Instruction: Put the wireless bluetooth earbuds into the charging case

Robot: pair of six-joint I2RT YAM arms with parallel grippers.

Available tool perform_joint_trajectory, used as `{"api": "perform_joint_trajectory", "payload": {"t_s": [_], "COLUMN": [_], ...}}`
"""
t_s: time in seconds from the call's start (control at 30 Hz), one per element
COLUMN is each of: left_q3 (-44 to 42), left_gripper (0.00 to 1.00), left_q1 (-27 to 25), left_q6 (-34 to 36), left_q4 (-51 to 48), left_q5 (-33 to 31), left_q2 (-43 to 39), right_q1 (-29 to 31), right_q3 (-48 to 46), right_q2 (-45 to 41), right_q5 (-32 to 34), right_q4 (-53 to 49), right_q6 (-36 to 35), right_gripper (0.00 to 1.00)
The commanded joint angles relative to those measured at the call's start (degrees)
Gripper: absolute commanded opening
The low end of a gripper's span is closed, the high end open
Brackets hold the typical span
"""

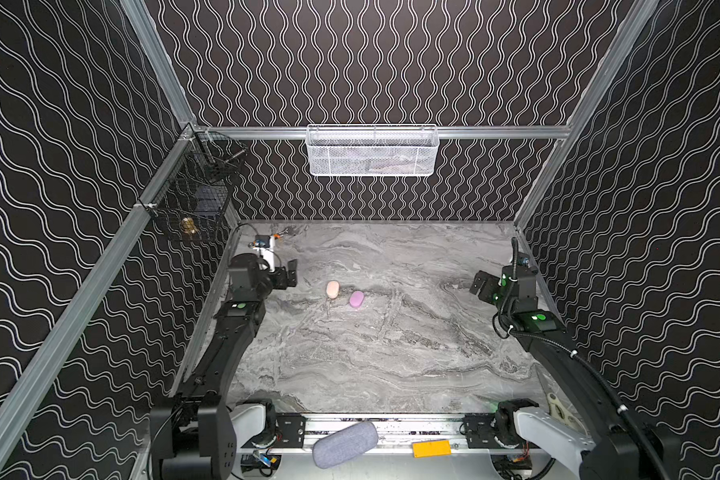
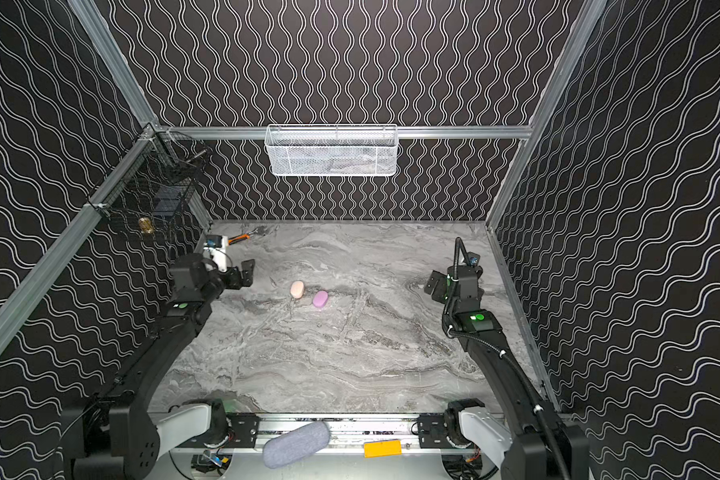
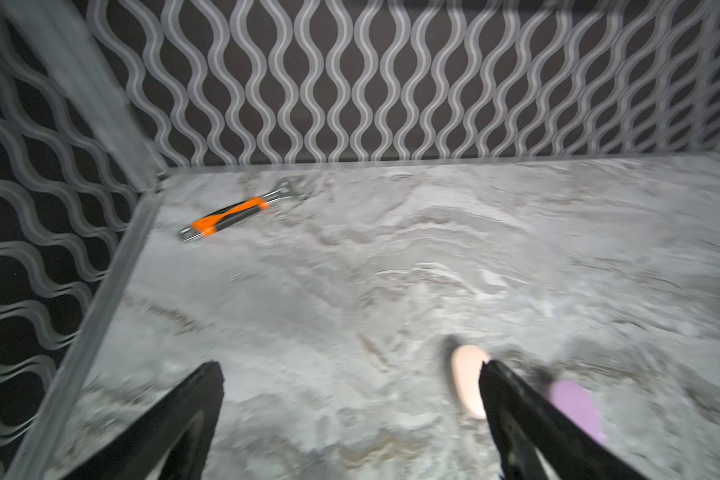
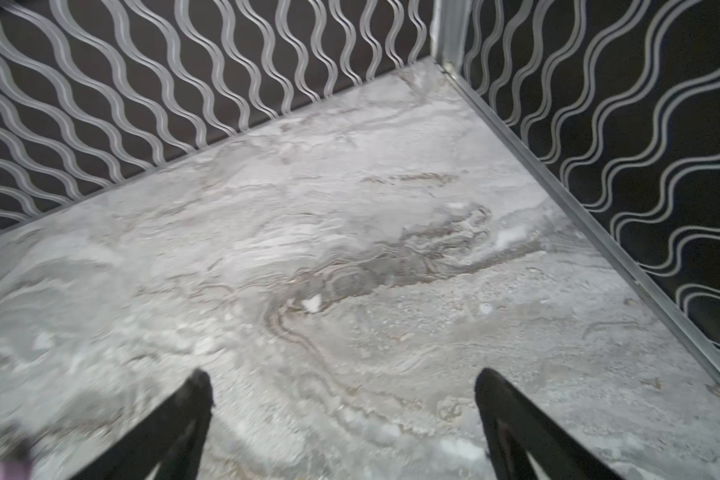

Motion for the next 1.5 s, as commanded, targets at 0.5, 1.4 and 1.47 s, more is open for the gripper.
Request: {"api": "perform_joint_trajectory", "payload": {"t_s": [0.5, 1.4, 1.47], "left_q3": [-16.85, -22.04, -22.08], "left_gripper": [0.99, 0.99, 0.99], "left_q1": [3.83, -5.51, -5.53], "left_q6": [-0.66, 6.95, 6.93], "left_q4": [36.4, 54.07, 54.12], "left_q5": [10.79, 2.35, 2.35], "left_q2": [7.6, 19.26, 19.29], "right_q1": [-4.13, -4.13, -4.13], "right_q3": [-12.0, -18.01, -18.3], "right_q2": [4.34, 20.0, 21.64], "right_q5": [5.78, 2.2, 1.48], "right_q4": [29.41, 57.62, 58.82], "right_q6": [-10.46, -18.88, -19.01], "right_gripper": [1.0, 1.0, 1.0]}}
